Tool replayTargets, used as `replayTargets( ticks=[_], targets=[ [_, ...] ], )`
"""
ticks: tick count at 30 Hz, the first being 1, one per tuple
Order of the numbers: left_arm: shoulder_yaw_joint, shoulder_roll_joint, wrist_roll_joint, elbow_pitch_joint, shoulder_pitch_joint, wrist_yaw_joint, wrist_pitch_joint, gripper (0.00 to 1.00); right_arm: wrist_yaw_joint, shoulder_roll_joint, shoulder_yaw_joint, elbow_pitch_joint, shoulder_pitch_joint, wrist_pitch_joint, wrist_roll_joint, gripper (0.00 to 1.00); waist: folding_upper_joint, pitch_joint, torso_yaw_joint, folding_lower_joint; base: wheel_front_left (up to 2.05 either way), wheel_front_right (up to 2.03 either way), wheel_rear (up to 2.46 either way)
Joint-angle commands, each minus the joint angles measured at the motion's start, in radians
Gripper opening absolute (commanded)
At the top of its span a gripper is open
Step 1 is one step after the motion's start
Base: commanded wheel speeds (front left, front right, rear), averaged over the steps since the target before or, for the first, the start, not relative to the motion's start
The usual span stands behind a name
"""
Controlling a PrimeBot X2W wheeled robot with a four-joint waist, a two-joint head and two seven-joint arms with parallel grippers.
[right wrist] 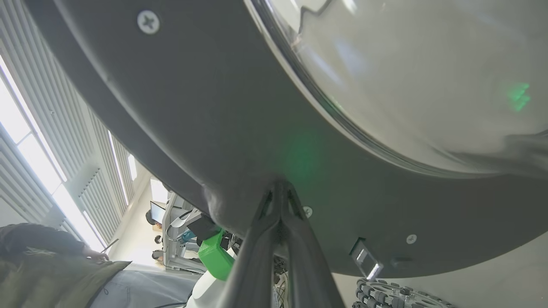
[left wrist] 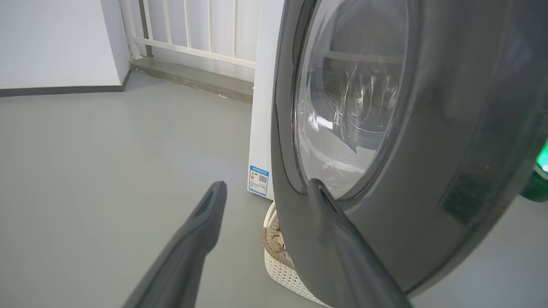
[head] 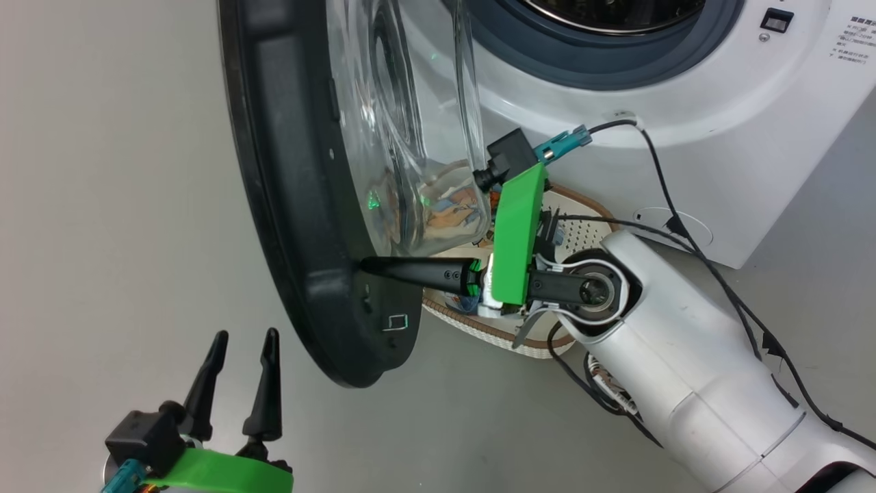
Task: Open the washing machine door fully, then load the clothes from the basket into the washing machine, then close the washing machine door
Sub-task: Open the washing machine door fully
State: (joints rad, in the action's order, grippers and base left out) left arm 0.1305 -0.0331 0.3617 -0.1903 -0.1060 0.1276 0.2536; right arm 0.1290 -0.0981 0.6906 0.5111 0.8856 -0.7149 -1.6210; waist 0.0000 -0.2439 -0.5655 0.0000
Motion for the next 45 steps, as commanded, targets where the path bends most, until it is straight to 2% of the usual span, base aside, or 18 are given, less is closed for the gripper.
replayTargets(
  ticks=[1,7,13,16,17,27,36,45],
  targets=[
    [-0.038,-0.019,-0.01,0.026,-0.005,0.003,0.008,1.0,0.002,0.047,0.018,-0.035,0.019,0.009,-0.012,0.0,0.0,0.001,0.0,0.0001,0.0,0.0,0.0],
    [-0.035,-0.018,-0.011,0.022,-0.005,0.003,0.008,1.0,0.002,0.048,0.035,-0.031,0.017,0.025,-0.026,0.0,0.0,0.006,0.002,0.0001,0.0,0.0,0.0],
    [-0.02,-0.02,-0.009,0.01,-0.012,0.003,0.008,1.0,0.002,0.046,0.01,-0.017,0.003,0.049,-0.003,0.02,0.0,0.019,0.007,0.0001,0.0,0.0,0.0],
    [-0.007,-0.028,-0.005,0.001,-0.018,0.003,0.008,1.0,0.002,0.032,-0.006,-0.021,-0.012,0.073,0.019,0.58,0.0,0.03,0.01,0.0,0.0,0.0,0.0],
    [-0.002,-0.032,-0.003,-0.003,-0.02,0.003,0.008,1.0,0.002,0.025,-0.01,-0.023,-0.019,0.08,0.025,1.0,0.0,0.034,0.011,0.0,0.0,0.0,0.0],
    [0.029,-0.069,0.014,-0.042,-0.04,0.003,0.008,1.0,0.002,-0.063,-0.043,-0.048,-0.104,0.169,0.071,1.0,0.0,0.07,0.026,0.0,0.0,0.0,0.0],
    [0.013,-0.08,0.013,-0.047,-0.034,0.003,0.008,1.0,0.002,-0.158,-0.022,-0.064,-0.178,0.23,0.112,1.0,0.0,0.086,0.068,0.0,0.0,0.0,0.0],
    [-0.003,-0.084,0.008,-0.044,-0.023,0.003,0.008,1.0,0.002,-0.278,-0.003,-0.098,-0.268,0.367,0.17,1.0,0.0,0.097,0.096,0.0,0.0,0.0,0.0]
  ],
)
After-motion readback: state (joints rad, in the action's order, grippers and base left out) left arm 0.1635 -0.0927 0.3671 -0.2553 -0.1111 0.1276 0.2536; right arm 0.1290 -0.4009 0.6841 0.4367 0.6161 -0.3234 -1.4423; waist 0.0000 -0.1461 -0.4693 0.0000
